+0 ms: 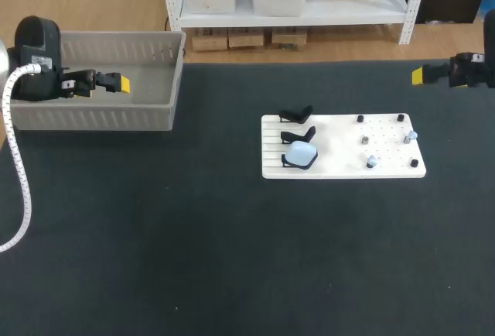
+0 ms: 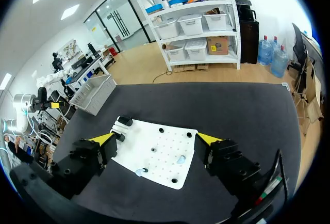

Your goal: Pick up each earbud case from the left stands, insert the matching earbuds, close the lid, and place the case in the box.

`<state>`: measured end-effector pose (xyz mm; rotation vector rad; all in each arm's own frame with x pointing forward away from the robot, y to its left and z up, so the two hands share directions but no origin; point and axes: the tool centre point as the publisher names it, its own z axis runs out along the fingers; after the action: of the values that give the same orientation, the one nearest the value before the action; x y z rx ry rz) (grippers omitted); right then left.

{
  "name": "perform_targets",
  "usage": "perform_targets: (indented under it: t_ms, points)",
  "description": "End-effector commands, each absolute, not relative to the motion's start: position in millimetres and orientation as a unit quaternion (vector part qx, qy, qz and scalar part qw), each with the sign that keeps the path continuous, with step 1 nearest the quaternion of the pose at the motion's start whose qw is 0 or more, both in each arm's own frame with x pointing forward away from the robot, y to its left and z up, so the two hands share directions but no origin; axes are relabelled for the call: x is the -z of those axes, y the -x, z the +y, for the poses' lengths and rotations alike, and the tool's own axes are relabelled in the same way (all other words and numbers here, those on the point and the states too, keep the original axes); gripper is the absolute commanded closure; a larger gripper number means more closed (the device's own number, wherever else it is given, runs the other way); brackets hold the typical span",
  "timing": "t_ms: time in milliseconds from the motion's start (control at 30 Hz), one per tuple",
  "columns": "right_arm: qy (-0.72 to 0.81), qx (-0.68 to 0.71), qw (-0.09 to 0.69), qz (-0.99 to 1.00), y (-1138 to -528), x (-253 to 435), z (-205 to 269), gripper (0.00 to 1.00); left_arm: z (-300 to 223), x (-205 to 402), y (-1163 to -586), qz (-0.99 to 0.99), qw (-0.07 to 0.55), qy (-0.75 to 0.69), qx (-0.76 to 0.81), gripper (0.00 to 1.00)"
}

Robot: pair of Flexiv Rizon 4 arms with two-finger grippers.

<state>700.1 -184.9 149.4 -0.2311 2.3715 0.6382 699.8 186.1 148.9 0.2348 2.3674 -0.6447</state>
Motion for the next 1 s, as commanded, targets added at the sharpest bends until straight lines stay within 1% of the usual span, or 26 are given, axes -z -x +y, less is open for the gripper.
perform_targets:
  t_ms: [33, 667, 733, 867, 1000]
  points:
    - [0.088, -0.244, 0.331, 0.907, -700, -150, -185, 0.0, 185, -150, -700, 0.908, 0.33, -0.088, 0.243, 0.0]
    - [0.088, -0.244, 0.331, 0.907, -700, -150, -185, 0.0, 185, -150, -700, 0.908, 0.33, -0.088, 0.243, 0.0]
    - [0.088, -0.244, 0.331, 0.907, -700, -150, -185, 0.0, 178, -153, -704, 0.899, 0.331, -0.123, 0.26, 0.0]
    - [0.088, -0.244, 0.331, 0.907, -700, -150, -185, 0.0, 163, -164, -707, 0.868, 0.352, -0.192, 0.294, 0.0]
    - [0.088, -0.244, 0.331, 0.907, -700, -150, -185, 0.0, 145, -168, -708, 0.838, 0.348, -0.284, 0.31, 0.0]
